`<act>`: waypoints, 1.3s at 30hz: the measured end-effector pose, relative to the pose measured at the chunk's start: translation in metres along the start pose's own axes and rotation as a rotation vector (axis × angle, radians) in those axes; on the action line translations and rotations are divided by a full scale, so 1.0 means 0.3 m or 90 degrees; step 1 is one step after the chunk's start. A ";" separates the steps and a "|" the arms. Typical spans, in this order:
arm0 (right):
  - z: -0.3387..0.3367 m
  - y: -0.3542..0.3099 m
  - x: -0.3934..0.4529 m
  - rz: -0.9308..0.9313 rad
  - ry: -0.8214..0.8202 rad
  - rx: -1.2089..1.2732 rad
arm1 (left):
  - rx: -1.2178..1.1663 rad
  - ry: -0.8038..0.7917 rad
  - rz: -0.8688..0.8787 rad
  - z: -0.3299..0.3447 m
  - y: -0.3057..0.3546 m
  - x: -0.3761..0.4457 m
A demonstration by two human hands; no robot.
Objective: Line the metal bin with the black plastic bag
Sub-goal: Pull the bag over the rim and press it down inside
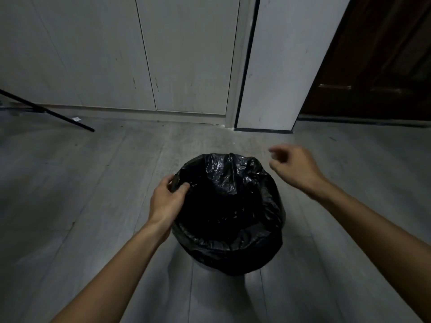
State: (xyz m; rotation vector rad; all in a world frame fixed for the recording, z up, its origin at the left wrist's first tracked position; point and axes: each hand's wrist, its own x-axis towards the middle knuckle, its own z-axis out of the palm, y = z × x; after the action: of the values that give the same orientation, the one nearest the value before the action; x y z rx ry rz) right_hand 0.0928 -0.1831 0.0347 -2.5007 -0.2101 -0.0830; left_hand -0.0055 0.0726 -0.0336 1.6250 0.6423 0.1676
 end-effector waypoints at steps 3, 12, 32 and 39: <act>0.053 0.092 -0.078 0.186 -0.161 0.039 | 0.012 -0.014 -0.023 0.005 -0.014 -0.001; 0.175 0.048 -0.058 0.202 -0.140 -0.145 | 0.006 -0.041 -0.058 0.005 -0.030 0.001; 0.177 0.193 -0.053 0.405 -0.208 0.422 | -0.022 -0.048 0.031 0.003 0.035 0.072; 0.221 0.196 0.009 0.391 -0.138 0.452 | -0.006 -0.085 -0.040 -0.006 0.030 0.120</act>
State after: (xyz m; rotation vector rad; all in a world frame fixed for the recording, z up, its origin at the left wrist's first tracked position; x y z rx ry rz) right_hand 0.1062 -0.1902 -0.0525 -1.7631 0.3860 0.4393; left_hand 0.0262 0.0917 -0.0338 1.5900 0.5890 0.0160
